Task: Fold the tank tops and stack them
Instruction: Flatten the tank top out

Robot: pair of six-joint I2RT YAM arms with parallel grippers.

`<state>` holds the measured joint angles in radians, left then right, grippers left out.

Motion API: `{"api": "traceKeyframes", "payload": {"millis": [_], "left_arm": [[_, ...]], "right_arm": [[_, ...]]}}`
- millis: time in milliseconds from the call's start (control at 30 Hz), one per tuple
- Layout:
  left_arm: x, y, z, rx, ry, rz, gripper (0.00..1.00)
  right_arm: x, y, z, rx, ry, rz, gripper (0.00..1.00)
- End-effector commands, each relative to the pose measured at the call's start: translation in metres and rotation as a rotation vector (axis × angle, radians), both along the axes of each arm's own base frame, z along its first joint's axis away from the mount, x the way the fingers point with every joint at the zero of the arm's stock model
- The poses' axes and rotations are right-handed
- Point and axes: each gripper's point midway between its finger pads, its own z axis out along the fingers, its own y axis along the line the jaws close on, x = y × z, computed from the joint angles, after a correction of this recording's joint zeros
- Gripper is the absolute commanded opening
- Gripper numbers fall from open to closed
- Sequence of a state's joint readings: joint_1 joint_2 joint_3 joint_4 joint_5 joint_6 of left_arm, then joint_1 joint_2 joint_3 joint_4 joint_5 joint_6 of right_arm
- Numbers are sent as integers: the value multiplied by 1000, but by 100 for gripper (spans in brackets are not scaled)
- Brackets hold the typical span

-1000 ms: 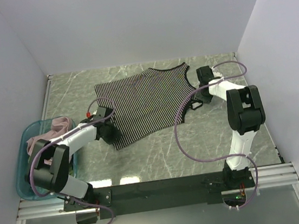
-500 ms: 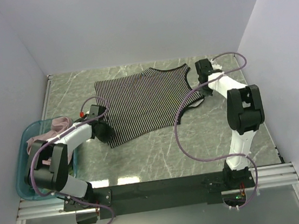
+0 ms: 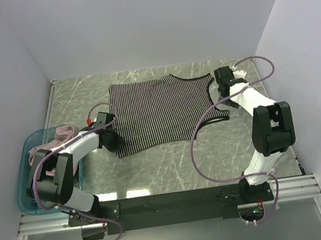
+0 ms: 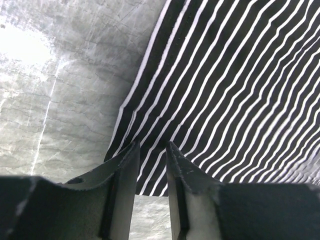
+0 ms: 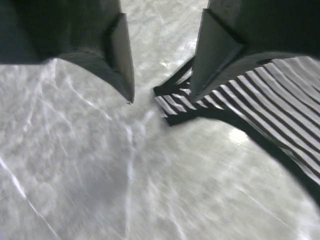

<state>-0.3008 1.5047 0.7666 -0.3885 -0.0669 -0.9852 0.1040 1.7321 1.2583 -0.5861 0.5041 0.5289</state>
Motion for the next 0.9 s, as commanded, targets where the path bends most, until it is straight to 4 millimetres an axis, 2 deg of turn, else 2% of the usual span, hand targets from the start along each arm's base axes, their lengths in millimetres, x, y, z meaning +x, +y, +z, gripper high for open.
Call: {"api": "traceKeyframes", "payload": {"millis": [0,33,133,167,233,267,300,333,367,400,467,533,600,633,667,700,767,867], "left_arm": [[-29,12,-23,63,100,-27,37],[-29,10,-22,50,102,-32,39],[-25,4,-15,23,77,-61,43],[-24,1,-11,13,68,-75,45],[-14,-1,6,6,16,-83,50],[-14,1,11,10,12,-82,52],[-6,3,25,21,-35,-77,55],[-5,5,31,33,-48,-73,57],[-7,8,35,46,-44,-65,58],[-3,13,44,69,-69,-45,60],[-4,17,50,77,-70,-23,61],[-6,19,57,74,-68,-6,61],[-10,21,62,77,-64,15,61],[-11,24,64,85,-69,25,60],[-12,24,68,79,-82,40,58],[-17,27,65,85,-73,51,56],[-31,35,55,103,-40,86,53],[-43,37,45,93,-17,112,45]], "right_arm": [[-2,-8,5,-17,-34,-24,61],[-3,-7,4,-12,-32,-21,64],[-2,2,9,40,-62,5,64],[-2,6,13,60,-84,14,64],[-4,12,8,97,-88,27,64],[-5,21,12,139,-108,50,63],[-3,32,15,174,-131,81,63],[-11,43,9,201,-123,103,62],[-14,54,17,226,-152,128,61],[-20,76,14,236,-147,181,61],[-28,97,18,251,-163,211,61],[-42,131,13,278,-155,289,59],[-53,154,13,333,-176,321,58],[-64,169,6,357,-173,343,57],[-70,174,6,372,-182,350,57],[-78,179,-2,388,-171,362,56],[-88,191,-3,413,-178,386,55],[-101,196,-10,433,-176,400,54]]}}
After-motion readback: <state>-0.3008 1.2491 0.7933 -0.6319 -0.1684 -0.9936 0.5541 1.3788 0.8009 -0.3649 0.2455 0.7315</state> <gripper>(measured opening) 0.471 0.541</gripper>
